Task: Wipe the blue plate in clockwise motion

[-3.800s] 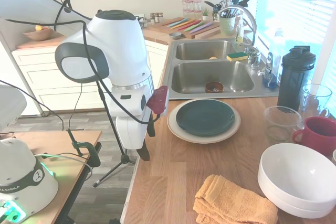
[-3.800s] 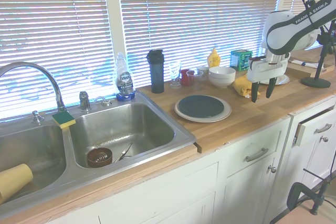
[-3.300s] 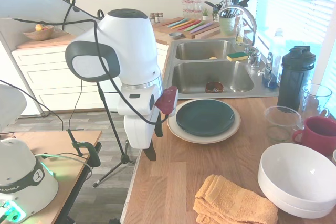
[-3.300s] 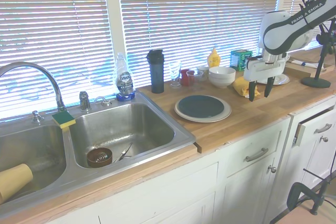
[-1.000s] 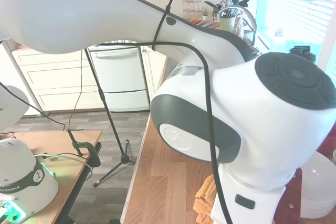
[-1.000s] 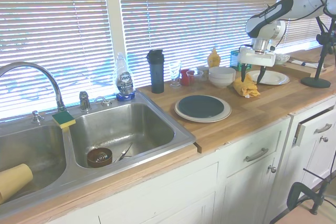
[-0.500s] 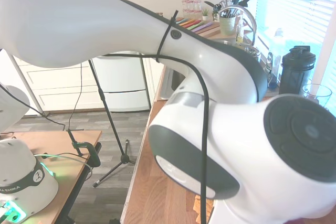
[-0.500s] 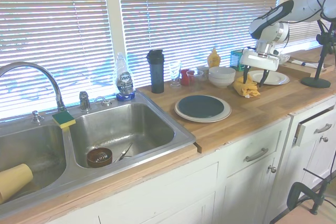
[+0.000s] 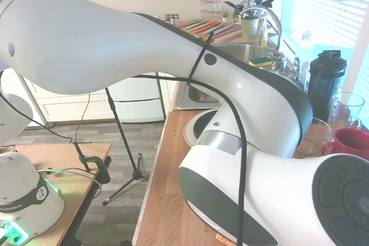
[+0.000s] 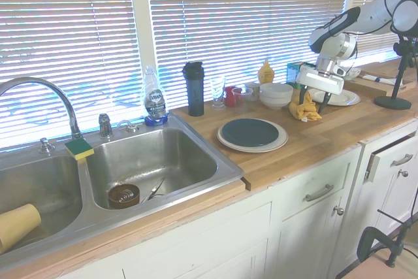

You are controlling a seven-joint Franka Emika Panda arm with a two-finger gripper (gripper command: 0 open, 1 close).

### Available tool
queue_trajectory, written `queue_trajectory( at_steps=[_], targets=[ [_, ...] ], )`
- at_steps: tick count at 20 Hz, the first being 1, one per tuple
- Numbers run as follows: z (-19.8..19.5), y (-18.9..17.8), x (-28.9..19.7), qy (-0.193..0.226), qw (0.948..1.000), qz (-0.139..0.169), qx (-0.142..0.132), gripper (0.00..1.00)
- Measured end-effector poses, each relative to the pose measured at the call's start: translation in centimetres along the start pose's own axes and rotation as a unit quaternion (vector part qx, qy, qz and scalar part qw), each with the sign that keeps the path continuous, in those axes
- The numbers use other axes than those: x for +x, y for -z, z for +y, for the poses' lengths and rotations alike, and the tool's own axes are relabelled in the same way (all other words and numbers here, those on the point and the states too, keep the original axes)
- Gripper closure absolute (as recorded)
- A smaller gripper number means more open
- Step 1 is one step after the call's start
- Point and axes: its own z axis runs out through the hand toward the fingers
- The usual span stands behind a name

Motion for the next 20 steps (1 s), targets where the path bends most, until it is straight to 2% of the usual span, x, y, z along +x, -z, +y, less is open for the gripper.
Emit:
queue_trajectory(
  at_steps=[8,9,20],
  targets=[
    [-0.55,-0.54,-0.52,0.004,0.9997,-0.022,0.013,0.0],
    [-0.57,-0.55,-0.54,0.006,0.9997,-0.022,0.013,1.0],
    [-0.82,-0.77,-0.7,0.026,0.9993,-0.023,0.017,1.0]
  ],
)
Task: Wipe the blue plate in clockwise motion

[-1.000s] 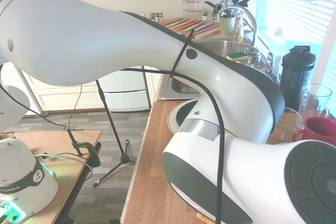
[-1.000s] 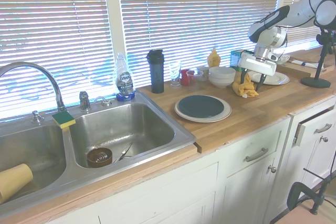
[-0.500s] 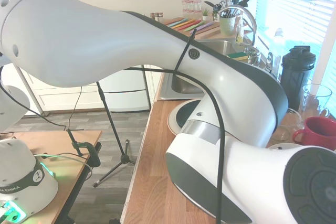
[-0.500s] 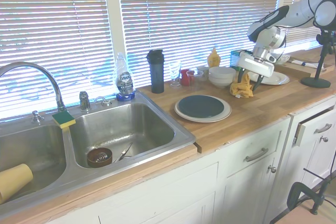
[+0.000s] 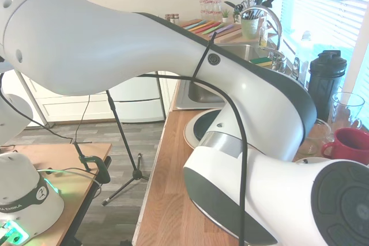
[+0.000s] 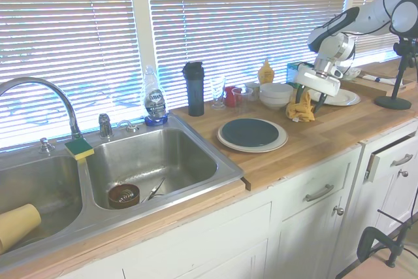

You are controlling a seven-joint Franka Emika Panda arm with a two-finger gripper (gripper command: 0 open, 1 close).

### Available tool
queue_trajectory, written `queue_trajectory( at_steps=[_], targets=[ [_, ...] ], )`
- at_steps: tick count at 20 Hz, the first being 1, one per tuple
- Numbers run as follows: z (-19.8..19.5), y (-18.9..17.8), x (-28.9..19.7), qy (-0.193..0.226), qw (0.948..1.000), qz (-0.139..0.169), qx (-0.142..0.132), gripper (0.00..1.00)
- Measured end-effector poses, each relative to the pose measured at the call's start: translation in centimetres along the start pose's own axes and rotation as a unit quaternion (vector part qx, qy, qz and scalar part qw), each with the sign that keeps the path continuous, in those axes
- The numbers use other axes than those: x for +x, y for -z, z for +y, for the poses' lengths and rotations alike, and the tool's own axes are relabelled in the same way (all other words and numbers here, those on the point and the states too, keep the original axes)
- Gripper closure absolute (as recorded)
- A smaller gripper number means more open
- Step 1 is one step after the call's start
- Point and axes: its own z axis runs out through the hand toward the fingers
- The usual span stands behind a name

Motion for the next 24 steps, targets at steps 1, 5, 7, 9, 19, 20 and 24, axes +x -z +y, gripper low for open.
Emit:
queue_trajectory(
  at_steps=[1,5,7,9,19,20,24],
  targets=[
    [-0.1,-0.1,0.0,0.001,1.0,0.0,0.001,1.0],
    [-0.3,-0.4,-0.2,0.007,1.0,-0.001,0.004,1.0],
    [-0.4,-0.5,-0.3,0.008,1.0,-0.002,0.005,1.0],
    [-0.5,-0.5,-0.4,0.009,0.9999,-0.003,0.006,1.0],
    [-0.8,-0.5,-0.7,0.012,0.9999,-0.002,0.008,1.0],
    [-0.8,-0.5,-0.7,0.013,0.9999,-0.001,0.008,1.0],
    [-1.0,-0.5,-1.2,0.022,0.9997,0.01,0.006,1.0]
  ],
)
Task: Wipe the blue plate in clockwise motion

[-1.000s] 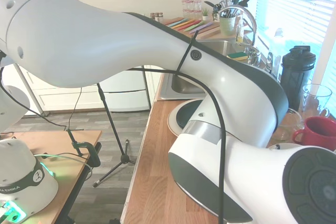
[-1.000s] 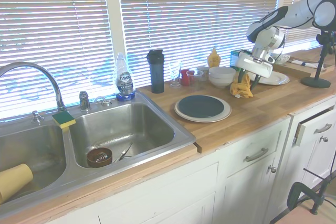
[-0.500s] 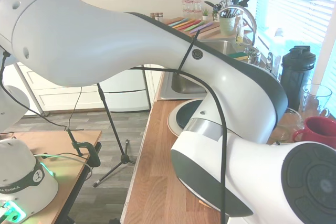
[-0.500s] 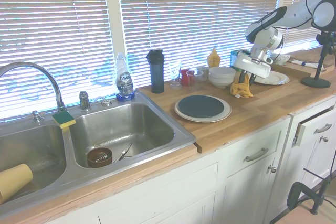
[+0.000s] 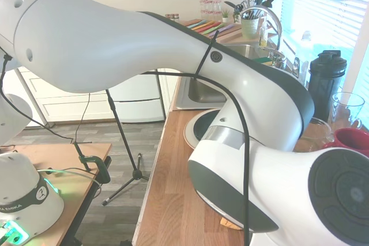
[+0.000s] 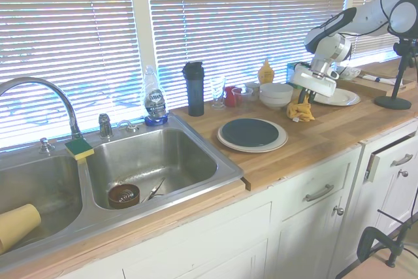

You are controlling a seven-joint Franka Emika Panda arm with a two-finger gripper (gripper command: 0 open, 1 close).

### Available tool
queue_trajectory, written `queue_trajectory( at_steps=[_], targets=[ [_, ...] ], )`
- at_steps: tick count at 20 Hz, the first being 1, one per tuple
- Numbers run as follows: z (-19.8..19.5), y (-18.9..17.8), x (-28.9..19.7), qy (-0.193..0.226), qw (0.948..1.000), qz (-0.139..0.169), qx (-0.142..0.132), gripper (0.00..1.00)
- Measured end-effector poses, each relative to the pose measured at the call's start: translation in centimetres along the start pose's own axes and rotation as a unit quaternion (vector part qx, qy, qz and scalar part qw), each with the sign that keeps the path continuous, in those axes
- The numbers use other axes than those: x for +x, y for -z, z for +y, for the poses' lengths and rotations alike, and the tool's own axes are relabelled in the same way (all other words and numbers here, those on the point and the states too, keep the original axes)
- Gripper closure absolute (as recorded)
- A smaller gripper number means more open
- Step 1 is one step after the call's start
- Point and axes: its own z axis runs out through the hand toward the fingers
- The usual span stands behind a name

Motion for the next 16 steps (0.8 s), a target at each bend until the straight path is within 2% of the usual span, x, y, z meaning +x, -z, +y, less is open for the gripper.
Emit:
queue_trajectory(
  at_steps=[6,12,16],
  targets=[
    [-0.2,-0.2,-2.9,0.031,0.9983,0.05,-0.003,1.0],
    [0.4,-1.5,-10.1,0.076,0.9913,0.105,-0.025,1.0],
    [1.7,0.0,-14.8,0.081,0.9878,0.13,-0.024,1.0]
  ],
)
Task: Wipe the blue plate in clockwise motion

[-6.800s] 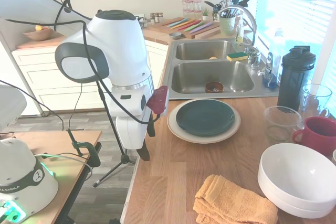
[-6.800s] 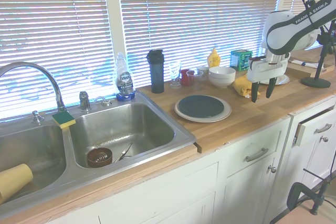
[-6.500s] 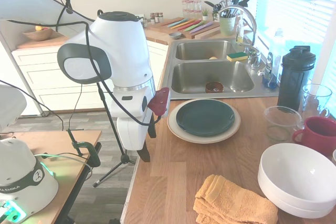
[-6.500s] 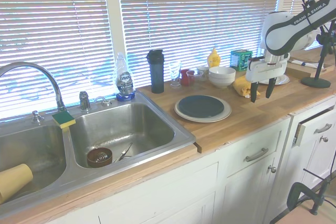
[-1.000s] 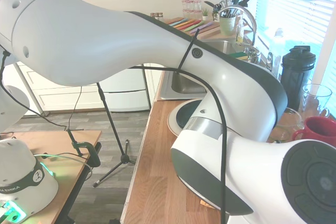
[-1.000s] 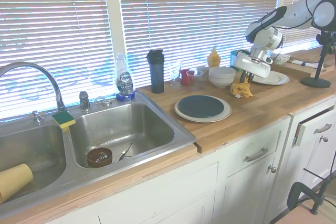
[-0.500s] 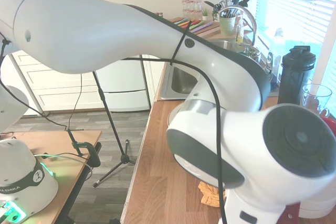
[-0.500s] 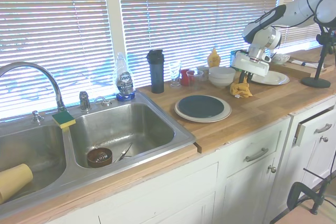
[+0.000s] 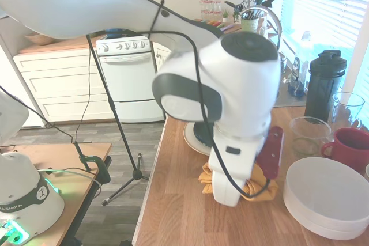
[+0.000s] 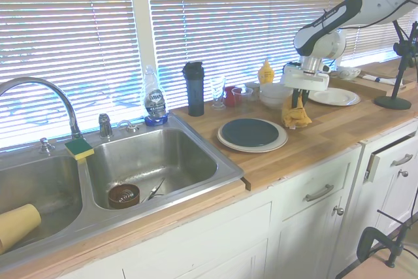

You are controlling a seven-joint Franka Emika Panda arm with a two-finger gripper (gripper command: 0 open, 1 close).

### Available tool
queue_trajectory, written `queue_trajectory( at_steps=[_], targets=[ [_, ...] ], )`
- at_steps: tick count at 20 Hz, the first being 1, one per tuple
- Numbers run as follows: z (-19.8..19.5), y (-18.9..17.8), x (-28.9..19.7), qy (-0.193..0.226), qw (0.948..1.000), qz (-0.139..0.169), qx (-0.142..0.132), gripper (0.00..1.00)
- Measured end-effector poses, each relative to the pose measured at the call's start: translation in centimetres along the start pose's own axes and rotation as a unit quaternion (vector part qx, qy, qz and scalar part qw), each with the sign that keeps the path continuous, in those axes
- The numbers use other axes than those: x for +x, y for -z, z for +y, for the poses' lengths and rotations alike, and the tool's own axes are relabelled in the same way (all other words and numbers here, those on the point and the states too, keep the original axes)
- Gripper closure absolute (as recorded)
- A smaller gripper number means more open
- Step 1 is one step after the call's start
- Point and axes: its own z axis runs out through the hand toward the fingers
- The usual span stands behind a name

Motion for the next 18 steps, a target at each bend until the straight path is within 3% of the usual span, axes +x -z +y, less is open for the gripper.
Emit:
queue_trajectory(
  at_steps=[10,18],
  targets=[
    [-1.0,6.7,-6.4,0.023,0.9985,0.05,-0.003,1.0],
    [-5.8,7.7,-16.4,0.066,0.9953,0.069,-0.013,1.0]
  ],
)
